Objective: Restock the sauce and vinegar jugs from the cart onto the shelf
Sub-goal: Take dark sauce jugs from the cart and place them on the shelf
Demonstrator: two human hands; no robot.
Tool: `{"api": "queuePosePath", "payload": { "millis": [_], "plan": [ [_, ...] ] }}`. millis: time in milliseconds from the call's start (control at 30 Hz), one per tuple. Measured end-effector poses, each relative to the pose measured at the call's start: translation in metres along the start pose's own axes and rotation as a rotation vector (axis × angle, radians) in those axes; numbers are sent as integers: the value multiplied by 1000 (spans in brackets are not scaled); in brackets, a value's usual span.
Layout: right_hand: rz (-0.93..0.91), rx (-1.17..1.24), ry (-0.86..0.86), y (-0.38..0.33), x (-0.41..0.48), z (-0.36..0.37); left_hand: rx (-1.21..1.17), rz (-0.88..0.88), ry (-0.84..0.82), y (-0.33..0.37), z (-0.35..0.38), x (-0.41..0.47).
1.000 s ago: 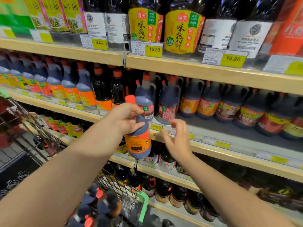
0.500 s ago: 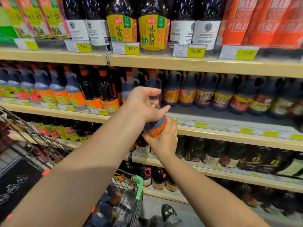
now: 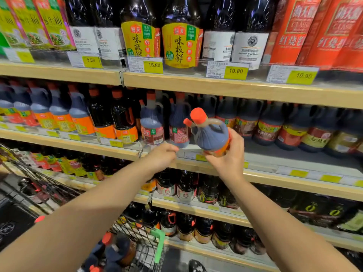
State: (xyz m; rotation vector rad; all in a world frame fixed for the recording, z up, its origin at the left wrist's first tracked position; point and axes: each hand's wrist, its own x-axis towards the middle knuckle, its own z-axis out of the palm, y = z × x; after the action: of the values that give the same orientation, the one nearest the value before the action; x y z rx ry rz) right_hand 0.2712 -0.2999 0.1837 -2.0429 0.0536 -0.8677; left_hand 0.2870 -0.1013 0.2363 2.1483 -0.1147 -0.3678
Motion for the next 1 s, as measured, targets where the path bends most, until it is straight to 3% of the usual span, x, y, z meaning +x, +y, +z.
{"api": "queuePosePath", "payload": {
  "millis": [100,200,333,467,867,1000],
  "plan": [
    [-11,-44,55,16,23,10,385,98,-109,-28,27,35],
    [40,-3,3,35,39,24,782,137,-132,-38,39,61],
    [186,9,-41,59,47,43,1010,86,-173,-43,38,81],
    [317,-14,-80,70,50,58,977,89,-159,-54,42,85],
    [359,-92,-238,62,52,63,1019,138,-152,-59,43,85],
    [259,-211,-84,43,17,59,746,103,-132,-79,37,55]
  ]
}}
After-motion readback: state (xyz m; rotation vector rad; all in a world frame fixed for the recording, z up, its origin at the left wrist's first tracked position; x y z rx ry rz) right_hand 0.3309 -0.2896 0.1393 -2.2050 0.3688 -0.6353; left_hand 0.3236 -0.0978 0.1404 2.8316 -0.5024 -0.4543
